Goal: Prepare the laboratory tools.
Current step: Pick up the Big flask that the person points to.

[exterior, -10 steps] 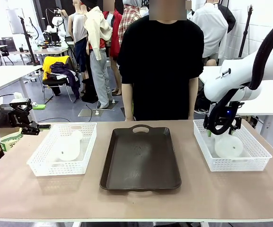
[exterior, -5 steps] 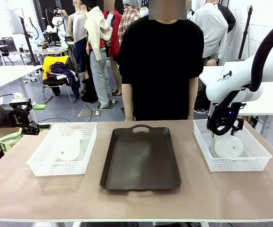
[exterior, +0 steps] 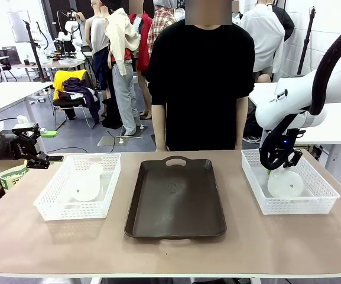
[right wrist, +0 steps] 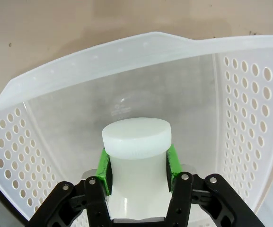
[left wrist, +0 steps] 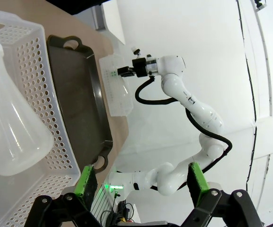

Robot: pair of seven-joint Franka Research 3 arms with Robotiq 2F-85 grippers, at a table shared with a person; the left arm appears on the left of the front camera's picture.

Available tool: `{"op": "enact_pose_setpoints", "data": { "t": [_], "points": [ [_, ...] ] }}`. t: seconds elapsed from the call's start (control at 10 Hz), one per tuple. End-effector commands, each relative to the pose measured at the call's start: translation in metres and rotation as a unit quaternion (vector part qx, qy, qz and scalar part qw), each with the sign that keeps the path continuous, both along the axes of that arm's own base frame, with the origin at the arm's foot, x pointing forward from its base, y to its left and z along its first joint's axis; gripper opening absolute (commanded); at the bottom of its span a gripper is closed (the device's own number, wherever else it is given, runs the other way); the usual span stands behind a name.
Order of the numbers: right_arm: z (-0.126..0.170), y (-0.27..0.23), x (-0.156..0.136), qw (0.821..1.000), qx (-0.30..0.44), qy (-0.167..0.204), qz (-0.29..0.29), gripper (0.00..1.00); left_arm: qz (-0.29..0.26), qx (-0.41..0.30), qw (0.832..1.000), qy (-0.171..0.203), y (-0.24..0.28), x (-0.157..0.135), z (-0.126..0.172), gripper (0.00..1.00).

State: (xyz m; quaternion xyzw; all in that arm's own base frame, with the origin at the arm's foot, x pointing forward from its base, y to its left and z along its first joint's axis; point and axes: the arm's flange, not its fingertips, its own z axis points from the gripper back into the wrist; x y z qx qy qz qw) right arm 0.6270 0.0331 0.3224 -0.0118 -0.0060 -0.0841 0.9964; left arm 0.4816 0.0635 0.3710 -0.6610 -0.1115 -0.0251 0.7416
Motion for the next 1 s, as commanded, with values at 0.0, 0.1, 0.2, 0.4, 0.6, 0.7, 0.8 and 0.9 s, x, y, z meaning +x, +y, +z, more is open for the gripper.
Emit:
{"op": "enact_pose_setpoints", "data": {
  "t": [0.0,0.1,0.2,0.4,0.6,0.7,0.8,0.9],
  "points": [
    [-0.0031,0.0037,0.0027,1.0,-0.02,0.009,-0.017,0.0,0.0,0.004,1.0,-0.001,0.0012,-0.0011,0.001,1.0],
    [-0.002,0.0028,0.0013,1.0,-0.021,0.006,-0.019,0.0,0.0,0.004,1.0,-0.001,0.0012,-0.0011,0.001,1.0],
    [0.0007,0.0017,-0.0015,0.999,-0.022,0.0,-0.027,0.0,0.0,0.004,1.0,-0.001,0.0012,-0.0011,0.001,1.0],
    [0.0,0.0,-0.0002,1.0,0.0,0.001,-0.005,0.0,0.0,0.004,1.0,-0.001,0.0012,-0.0011,0.001,1.0],
    [0.0,0.0,-0.0002,1.0,0.0,0.001,-0.005,0.0,0.0,0.004,1.0,-0.001,0.0012,-0.0011,0.001,1.0],
    [0.0,0.0,-0.0002,1.0,0.0,0.001,-0.005,0.0,0.0,0.004,1.0,-0.001,0.0012,-0.0011,0.001,1.0],
    [0.0,0.0,-0.0002,1.0,0.0,0.001,-0.005,0.0,0.0,0.004,1.0,-0.001,0.0012,-0.0011,0.001,1.0],
    [0.0,0.0,-0.0002,1.0,0.0,0.001,-0.005,0.0,0.0,0.004,1.0,-0.001,0.0012,-0.0011,0.001,1.0]
  ]
}}
